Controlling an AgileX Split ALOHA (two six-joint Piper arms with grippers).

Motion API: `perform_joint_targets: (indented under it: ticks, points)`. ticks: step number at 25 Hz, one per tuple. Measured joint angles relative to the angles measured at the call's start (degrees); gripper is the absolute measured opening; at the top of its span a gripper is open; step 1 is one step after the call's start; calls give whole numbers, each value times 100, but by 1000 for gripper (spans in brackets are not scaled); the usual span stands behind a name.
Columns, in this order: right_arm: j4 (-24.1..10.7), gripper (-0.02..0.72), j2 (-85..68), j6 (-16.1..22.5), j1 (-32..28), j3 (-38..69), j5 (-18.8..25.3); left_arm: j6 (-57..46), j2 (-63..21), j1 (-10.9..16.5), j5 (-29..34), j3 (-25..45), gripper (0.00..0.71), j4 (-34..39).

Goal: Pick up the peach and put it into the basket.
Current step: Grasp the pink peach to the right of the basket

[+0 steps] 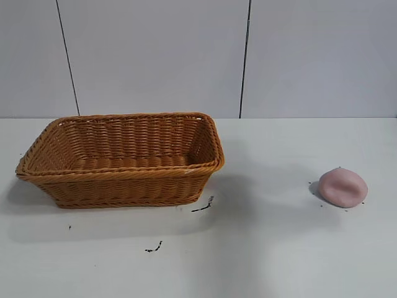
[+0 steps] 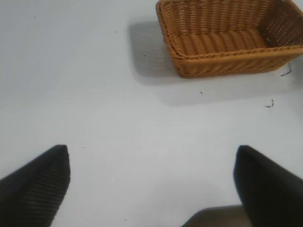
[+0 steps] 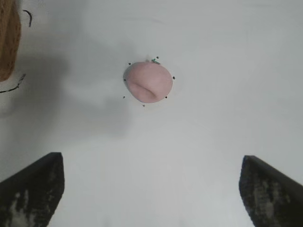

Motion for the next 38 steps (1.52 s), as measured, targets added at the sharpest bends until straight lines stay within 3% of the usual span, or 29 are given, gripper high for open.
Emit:
perform_joint_targets:
  ticks: [6,20,31,33,35,37,38]
  points:
    - [32,690,1204,0,0,-560,-71,0,0,0,0,0,692,0]
    - [95,690,2486,0,0,-581,-1050,0,0,0,0,0,692,0]
    - [112,685,2733,0,0,-581,-1137,0,0,0,0,0,692,0]
    - [112,592,2733,0,0,-581,-1176,0,0,0,0,0,692,0]
    - [112,418,2733,0,0,-581,-1163,0,0,0,0,0,692,0]
    - [120,187,2733,0,0,-582,-1144,0,0,0,0,0,692,0]
    - [127,130,2706,0,0,-587,-1144,0,0,0,0,0,692,0]
